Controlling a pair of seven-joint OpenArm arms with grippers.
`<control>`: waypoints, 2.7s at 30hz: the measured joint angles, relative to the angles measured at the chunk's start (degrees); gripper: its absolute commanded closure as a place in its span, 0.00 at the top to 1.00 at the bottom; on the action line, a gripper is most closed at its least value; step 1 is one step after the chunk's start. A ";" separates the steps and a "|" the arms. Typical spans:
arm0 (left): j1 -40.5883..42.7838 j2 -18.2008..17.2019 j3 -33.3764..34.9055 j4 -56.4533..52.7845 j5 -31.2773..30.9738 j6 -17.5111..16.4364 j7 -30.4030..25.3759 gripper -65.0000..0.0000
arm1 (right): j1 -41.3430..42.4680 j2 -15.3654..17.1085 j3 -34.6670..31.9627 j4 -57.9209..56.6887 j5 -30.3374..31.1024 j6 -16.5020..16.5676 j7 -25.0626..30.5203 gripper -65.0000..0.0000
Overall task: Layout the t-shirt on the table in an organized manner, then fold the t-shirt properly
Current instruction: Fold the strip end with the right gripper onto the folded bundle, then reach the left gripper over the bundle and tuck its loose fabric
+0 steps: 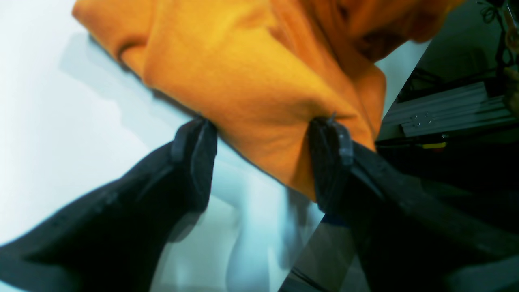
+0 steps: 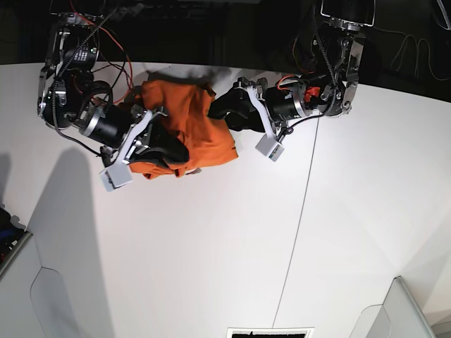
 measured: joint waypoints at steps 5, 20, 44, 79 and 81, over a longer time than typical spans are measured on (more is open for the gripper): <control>0.00 0.02 0.00 0.00 0.07 0.00 -0.17 0.61 | -0.11 -0.22 -4.85 -0.11 -0.55 -0.04 0.04 0.51; 0.59 -4.00 -7.65 0.24 -10.29 -1.03 6.78 0.61 | 8.48 -0.33 6.67 0.96 0.07 -0.13 0.42 0.51; 0.79 -14.45 -10.86 4.35 -13.90 -0.33 10.73 0.61 | -4.79 1.60 -5.09 -9.42 -6.19 -0.22 7.45 0.00; 1.84 -1.16 9.42 8.94 -3.21 0.02 6.49 0.61 | 17.86 1.40 -5.27 -31.98 -25.42 -1.11 20.55 0.00; 0.90 -2.08 9.35 7.63 -3.39 0.04 5.57 0.61 | 18.12 1.27 -6.12 -31.95 -25.14 -1.09 20.26 0.00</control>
